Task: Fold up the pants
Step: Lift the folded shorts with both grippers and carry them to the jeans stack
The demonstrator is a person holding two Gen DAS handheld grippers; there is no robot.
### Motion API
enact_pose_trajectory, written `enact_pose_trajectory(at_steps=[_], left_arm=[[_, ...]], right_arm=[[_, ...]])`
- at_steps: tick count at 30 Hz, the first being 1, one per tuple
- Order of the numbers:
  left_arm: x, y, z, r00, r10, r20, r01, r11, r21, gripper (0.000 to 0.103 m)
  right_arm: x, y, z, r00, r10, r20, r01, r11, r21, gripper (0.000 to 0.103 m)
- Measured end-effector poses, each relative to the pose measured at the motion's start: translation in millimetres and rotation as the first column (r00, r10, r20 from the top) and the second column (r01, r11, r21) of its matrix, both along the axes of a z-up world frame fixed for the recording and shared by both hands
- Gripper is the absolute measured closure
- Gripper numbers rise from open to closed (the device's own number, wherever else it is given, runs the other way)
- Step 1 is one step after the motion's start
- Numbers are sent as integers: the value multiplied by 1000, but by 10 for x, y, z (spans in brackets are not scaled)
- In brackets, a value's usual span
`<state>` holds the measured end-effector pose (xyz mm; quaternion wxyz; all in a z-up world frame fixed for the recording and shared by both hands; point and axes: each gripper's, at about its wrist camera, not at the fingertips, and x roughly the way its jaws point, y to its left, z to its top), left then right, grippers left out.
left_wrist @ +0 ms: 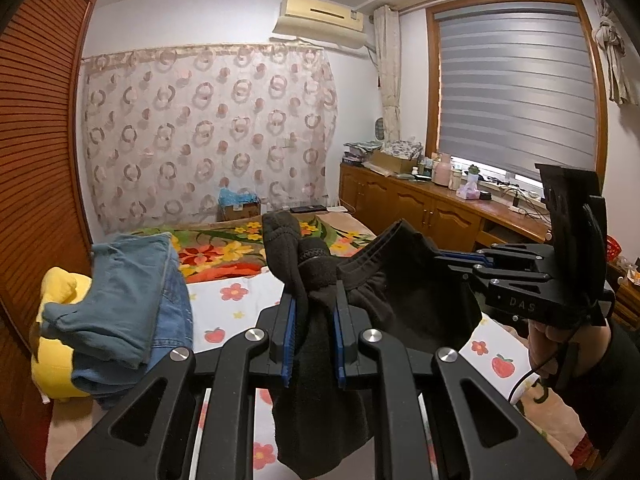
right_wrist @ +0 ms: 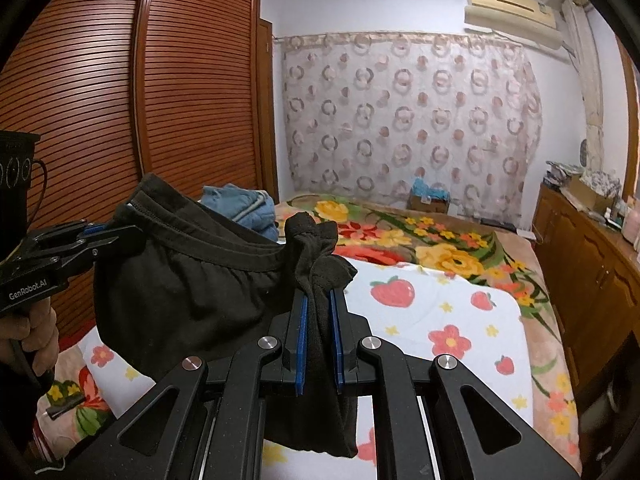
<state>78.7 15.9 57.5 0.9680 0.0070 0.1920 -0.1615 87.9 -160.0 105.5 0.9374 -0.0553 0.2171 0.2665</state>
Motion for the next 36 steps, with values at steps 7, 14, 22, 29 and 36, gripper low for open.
enact_pose_trajectory(at_steps=[7,14,22,29,36], left_arm=[[-6,174,-22,1000,25,-4,-25,1000,-6,86],[150,383,-3,998,59,-11,-59,998,-28,86],[391,582,123,995,98,-4,-98,995,-32,86],[569,810,225,989,147,9,-147,989,-22,86],[696,1114,241,979,203,13,-203,979,-31,86]], right_arm=[[52,95,-19,1000,30,9,-30,999,-13,93],[253,175,15,998,60,12,-59,998,-33,93],[599,273,164,995,96,28,-95,994,-52,93],[959,411,270,990,133,46,-131,990,-47,93],[1396,585,222,976,216,39,-215,976,-12,93]])
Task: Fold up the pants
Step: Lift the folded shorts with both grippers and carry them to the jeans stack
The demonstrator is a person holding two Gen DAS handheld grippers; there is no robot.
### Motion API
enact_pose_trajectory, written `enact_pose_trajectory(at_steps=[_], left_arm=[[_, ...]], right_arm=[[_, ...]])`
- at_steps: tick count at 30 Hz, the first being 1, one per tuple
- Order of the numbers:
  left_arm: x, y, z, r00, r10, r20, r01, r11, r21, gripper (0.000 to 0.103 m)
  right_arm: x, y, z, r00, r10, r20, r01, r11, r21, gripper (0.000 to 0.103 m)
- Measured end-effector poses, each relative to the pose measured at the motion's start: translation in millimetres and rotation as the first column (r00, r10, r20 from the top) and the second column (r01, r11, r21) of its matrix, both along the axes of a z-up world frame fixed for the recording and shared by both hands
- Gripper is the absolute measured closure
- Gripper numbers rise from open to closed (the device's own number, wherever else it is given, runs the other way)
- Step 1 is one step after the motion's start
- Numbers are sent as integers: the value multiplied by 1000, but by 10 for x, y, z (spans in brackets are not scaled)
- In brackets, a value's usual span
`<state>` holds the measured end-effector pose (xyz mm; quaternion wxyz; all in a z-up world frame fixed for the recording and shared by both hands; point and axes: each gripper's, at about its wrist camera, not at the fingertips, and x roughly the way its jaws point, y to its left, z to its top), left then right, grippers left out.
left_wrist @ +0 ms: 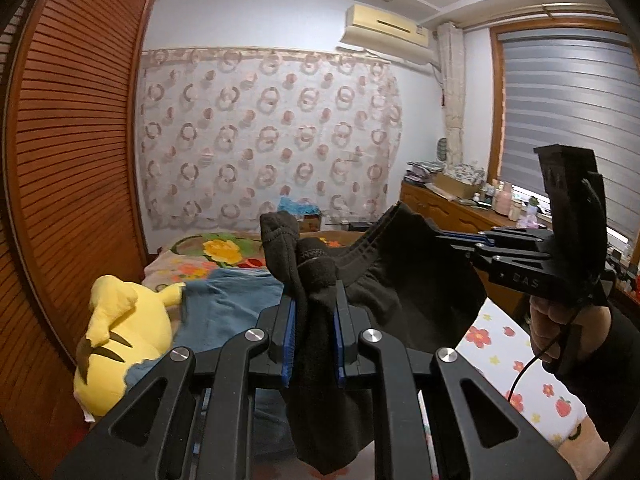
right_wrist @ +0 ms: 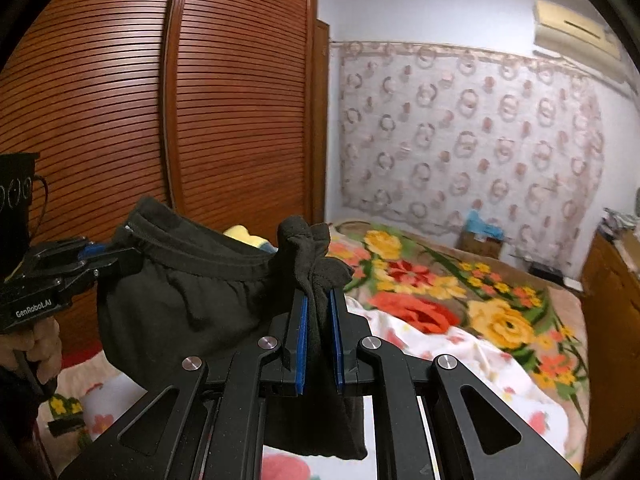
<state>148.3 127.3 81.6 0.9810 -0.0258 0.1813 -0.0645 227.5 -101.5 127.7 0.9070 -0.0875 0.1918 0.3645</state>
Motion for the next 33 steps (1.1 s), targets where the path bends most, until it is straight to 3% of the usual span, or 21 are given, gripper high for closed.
enact_pose_trajectory(at_steps=[17,21,26,33], left_arm=[[178,529,-488,976,215,-31,-216,976,-37,86],[118,550,-601,961,275,-15,-275,961,-34,86],[120,597,-657,954,297,-32,-298,952,-63,86],[115,639,-699,941,336,-43,-338,940,-49,86]], right_arm=[[1013,607,-328,989,144,31,-141,985,-100,93],[1149,680,-342,983,180,37,-176,980,-96,93],[1262,814,-344,975,217,46,-211,971,-111,93],[1376,1018,-426,966,256,29,-249,957,-148,93]])
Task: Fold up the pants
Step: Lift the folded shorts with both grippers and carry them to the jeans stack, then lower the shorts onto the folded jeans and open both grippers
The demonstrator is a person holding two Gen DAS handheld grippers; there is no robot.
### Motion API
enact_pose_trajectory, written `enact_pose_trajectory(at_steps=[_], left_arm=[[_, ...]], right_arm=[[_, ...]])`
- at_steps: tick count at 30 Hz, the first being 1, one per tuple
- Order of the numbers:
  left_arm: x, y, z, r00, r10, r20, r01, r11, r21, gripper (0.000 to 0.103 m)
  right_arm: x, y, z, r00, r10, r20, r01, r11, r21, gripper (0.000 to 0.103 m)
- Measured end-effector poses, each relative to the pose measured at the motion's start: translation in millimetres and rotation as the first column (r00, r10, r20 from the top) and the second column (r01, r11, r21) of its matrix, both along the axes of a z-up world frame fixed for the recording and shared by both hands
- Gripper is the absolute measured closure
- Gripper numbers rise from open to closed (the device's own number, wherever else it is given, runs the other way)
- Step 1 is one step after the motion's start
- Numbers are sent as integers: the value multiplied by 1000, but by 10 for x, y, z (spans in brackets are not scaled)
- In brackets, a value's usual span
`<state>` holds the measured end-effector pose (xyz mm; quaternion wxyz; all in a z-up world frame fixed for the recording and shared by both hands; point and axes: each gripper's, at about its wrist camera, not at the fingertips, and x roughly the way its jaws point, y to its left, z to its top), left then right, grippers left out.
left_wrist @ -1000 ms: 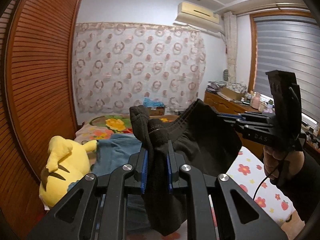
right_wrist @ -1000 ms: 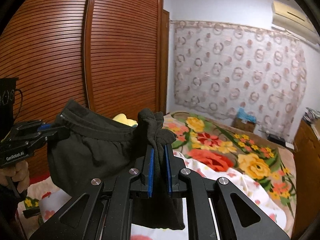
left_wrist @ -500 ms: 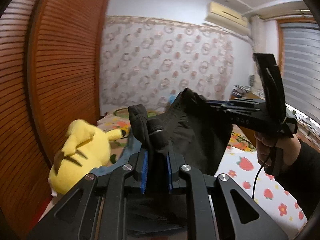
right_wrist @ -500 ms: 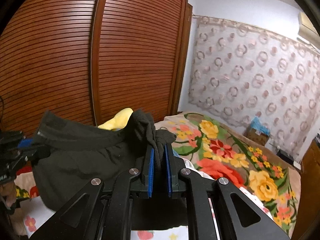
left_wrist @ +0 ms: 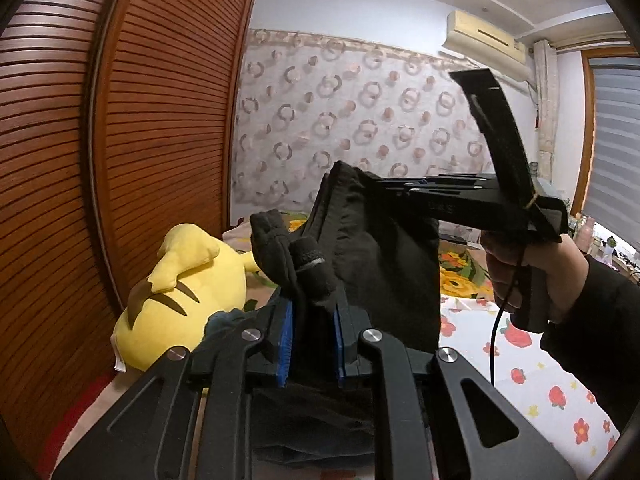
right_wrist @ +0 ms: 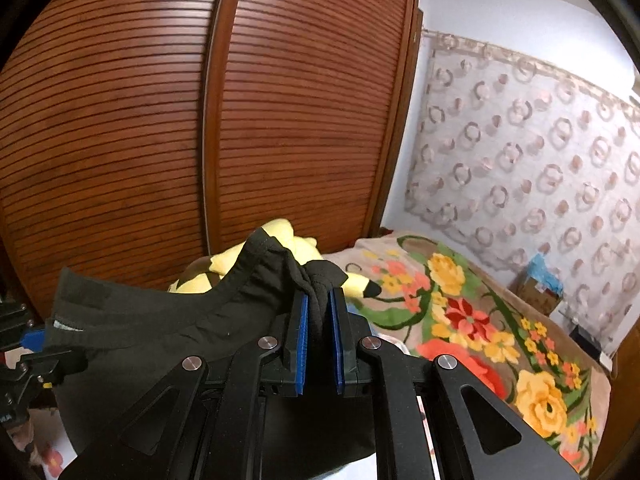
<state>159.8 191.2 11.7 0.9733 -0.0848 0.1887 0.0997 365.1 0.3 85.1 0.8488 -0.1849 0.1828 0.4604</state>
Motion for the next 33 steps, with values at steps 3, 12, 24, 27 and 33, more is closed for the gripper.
enact_pose_trajectory(at_steps=[3,12,24,27,33], left_arm=[[6,20,-30,1000,8,-14,-8,1000,-6,86],[-8,-4,-37,1000,0,-25,-1,1000,-12,86],[12,74,-49,998,19,-66,-21,999,-29,77],[-24,102,-49,998,11,-69,-15,998,-58,63],[-101,31,-23,995,-11,-99,7,999,-44,49]], right_arm=[[36,6,-65,1000,-1,-5,1,1000,-19,93],[202,-23,-53,993,-24,-112,19,999,-44,86],[168,-150,-8,984,-46,-170,44,999,-17,77],[241,-170,-115,980,-79,-185,69,996,-59,77],[278,-245,-88,969,-128,-213,119,991,-54,77]])
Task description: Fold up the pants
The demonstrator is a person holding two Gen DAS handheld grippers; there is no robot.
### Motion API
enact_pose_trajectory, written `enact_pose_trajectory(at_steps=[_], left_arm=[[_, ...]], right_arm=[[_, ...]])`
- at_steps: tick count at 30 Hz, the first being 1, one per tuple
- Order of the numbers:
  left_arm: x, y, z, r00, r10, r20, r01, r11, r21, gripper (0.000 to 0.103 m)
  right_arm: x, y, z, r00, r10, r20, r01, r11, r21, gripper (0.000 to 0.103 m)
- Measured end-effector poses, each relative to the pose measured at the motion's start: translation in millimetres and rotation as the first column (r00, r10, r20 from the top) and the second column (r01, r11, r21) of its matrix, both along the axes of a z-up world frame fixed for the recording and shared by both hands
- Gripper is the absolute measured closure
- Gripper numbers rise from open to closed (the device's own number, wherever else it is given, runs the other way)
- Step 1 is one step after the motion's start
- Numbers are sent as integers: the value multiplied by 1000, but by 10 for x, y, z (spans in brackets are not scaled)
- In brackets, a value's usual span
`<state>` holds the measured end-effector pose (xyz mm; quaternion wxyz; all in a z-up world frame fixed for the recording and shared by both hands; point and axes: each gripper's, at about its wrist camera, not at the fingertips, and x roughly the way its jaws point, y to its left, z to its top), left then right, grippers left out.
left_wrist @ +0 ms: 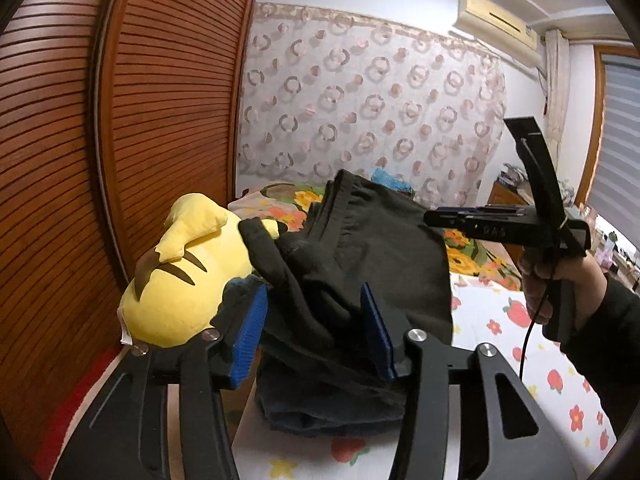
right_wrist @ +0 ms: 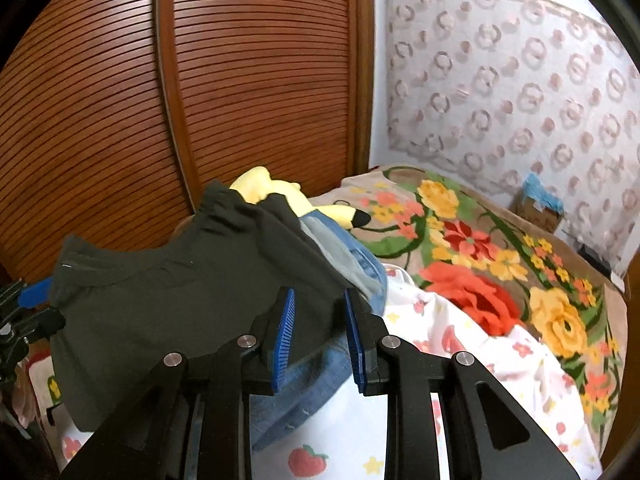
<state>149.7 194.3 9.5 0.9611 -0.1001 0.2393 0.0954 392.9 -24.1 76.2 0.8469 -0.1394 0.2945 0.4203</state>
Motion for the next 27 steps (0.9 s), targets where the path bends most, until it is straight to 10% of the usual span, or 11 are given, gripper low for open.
enact_pose_trajectory(at_steps=[4,15,27], left_arm=[[-88,-61,46,1000,-15,6,15,1000,4,25],[-309,-434,190,995,-91,-30,93,993,66,12],[-637,-897,324,983,-181,-7,181,980,86,0]], right_arm=[[-149,-79,39,1000,-22,5,22,1000,15,77],[-858,-557,145,995,-93,21,91,993,74,77],[-1781,-1051,321,977,-202,73,193,974,122,36]])
